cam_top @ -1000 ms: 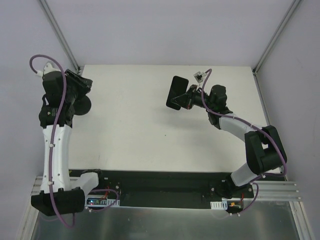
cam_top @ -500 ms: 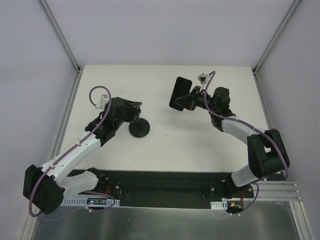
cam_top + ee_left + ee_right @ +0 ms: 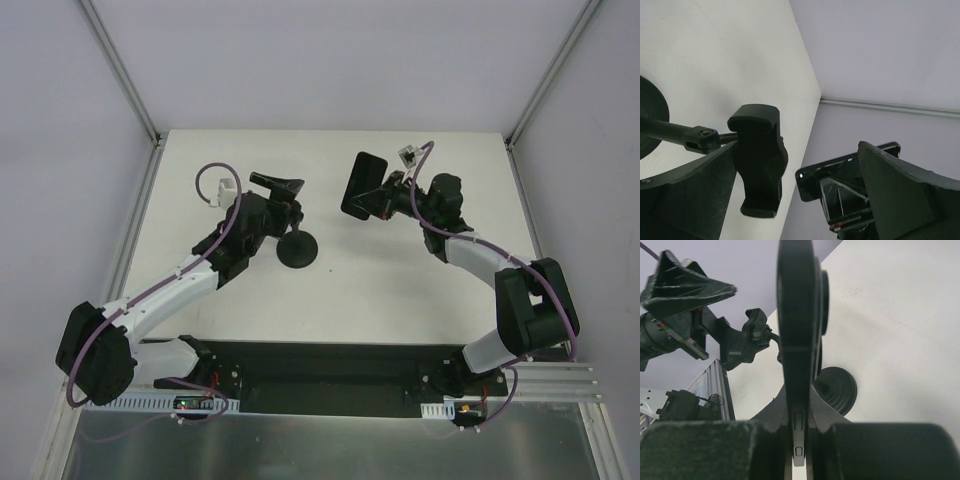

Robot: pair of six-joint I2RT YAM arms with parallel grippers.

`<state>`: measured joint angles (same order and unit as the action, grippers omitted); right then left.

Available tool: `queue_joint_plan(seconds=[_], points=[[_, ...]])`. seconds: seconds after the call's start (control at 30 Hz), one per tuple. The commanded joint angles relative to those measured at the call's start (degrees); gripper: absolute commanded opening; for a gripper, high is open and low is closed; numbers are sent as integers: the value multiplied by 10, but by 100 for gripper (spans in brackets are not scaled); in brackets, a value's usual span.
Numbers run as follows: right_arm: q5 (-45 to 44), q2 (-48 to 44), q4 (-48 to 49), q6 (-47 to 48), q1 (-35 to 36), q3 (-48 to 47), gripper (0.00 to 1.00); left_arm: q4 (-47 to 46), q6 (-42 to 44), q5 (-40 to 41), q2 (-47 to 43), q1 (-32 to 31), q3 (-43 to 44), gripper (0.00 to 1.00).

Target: Place the phone on the phone stand

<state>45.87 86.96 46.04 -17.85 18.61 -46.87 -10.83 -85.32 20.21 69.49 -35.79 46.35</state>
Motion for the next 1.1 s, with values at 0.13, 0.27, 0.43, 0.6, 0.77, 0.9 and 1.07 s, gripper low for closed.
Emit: queue_joint_plan(seconds=[0.13, 0.27, 0.43, 0.6, 0.77, 0.9, 1.07], points=[[9, -32, 60, 8, -16, -1, 0, 101, 228, 4, -209, -1, -78, 96], [8, -36, 61, 8, -18, -1, 1, 163, 279, 92, -338, 0, -178, 89], [12, -25, 71, -5, -17, -1, 0, 156, 347, 121, -382, 5, -223, 60], [10, -32, 74, -4, -18, 2, 0, 183, 393, 24, -185, 69, -133, 54], [12, -30, 75, -6, -19, 5, 0, 177, 408, -162, 11, 166, -34, 46], [10, -36, 75, -3, -21, 6, 0, 172, 430, -215, 128, 178, 28, 32], [14, -32, 76, -3, -23, 4, 0, 144, 406, -275, 230, 175, 47, 19]])
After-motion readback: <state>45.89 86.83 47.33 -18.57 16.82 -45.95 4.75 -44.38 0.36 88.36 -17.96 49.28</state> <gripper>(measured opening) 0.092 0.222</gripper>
